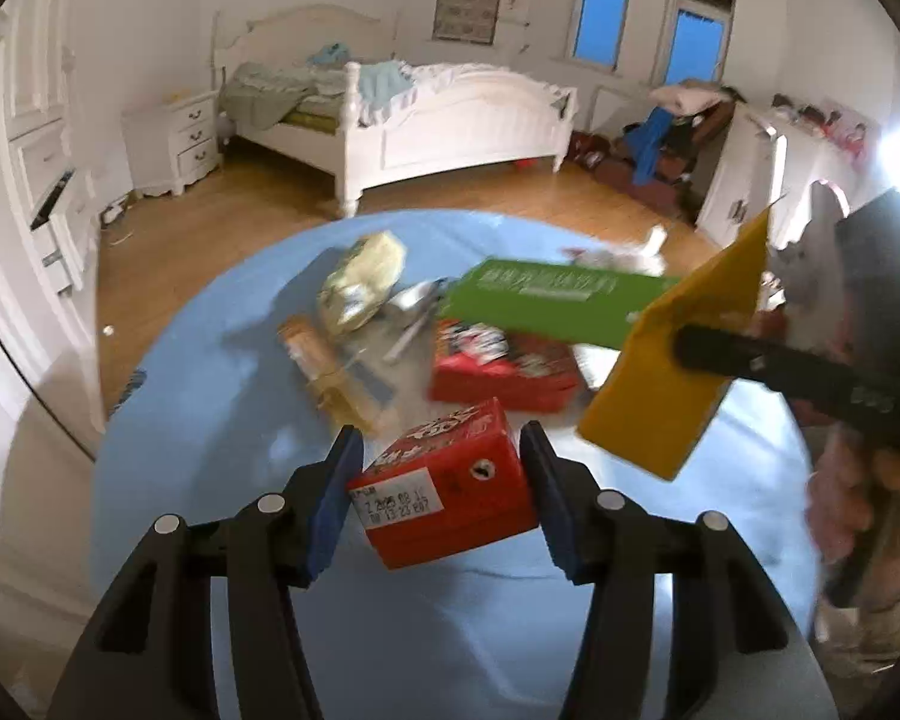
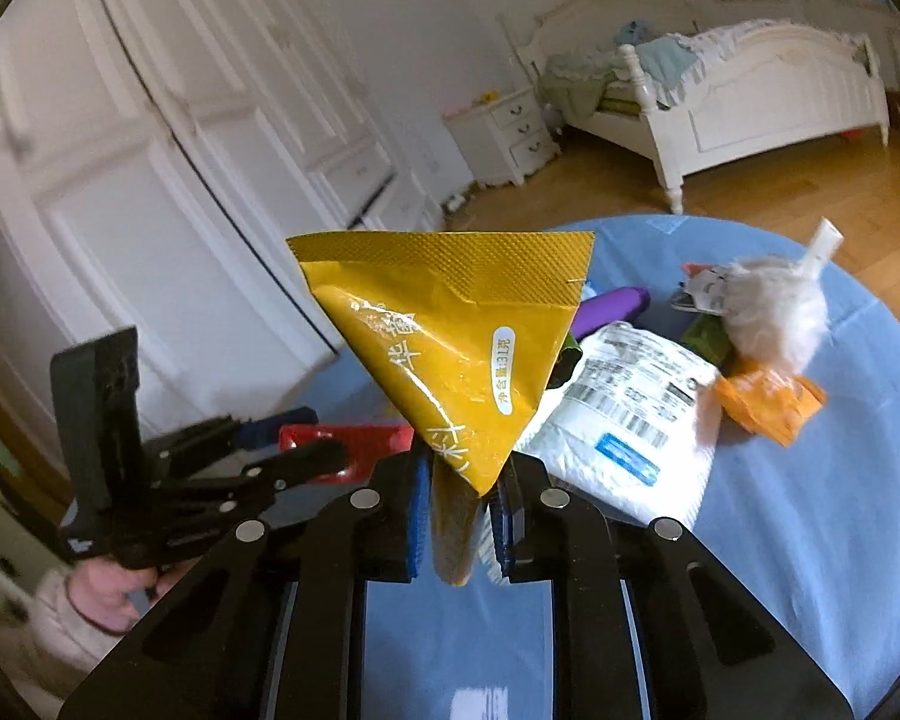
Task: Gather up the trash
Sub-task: 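Grasp the red snack box with the left tool while the right grasps the yellow triangular packet, then carry both items over the black bin and open both tools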
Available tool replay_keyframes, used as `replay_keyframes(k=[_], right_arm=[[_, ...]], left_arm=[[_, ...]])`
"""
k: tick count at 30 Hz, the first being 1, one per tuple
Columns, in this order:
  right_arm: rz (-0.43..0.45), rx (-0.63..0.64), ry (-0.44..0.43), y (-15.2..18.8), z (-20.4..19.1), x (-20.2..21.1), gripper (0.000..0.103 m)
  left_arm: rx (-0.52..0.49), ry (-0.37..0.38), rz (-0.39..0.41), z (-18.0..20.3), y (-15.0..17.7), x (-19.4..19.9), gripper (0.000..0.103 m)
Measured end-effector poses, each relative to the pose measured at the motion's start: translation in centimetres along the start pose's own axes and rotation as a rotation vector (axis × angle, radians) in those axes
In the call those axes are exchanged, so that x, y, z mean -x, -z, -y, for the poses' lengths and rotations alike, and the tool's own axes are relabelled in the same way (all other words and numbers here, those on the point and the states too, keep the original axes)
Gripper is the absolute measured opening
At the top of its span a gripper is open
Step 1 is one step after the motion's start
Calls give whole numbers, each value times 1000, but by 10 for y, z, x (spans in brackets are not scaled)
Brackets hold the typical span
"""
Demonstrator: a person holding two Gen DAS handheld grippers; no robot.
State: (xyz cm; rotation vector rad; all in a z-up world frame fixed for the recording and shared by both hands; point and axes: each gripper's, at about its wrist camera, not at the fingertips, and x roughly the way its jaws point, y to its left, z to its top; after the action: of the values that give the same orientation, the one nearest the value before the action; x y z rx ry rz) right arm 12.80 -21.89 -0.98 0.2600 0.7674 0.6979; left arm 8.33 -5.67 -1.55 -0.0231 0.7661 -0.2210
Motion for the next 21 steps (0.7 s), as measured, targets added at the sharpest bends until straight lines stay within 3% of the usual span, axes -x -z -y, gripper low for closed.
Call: replay_keyframes(k=[8, 11, 17, 21], right_arm=[[-115, -105, 81, 34, 67, 25, 18], [-123, -143, 63, 47, 84, 34, 19], [7, -119, 55, 50, 91, 72, 9], [157, -174, 125, 41, 116, 114, 9]], left_arm=[[-58, 29, -23, 52, -2, -12, 53], [-67, 46, -31, 70, -1, -18, 53], [-77, 100, -23, 100, -12, -18, 53], [-101, 171, -4, 127, -29, -21, 53]])
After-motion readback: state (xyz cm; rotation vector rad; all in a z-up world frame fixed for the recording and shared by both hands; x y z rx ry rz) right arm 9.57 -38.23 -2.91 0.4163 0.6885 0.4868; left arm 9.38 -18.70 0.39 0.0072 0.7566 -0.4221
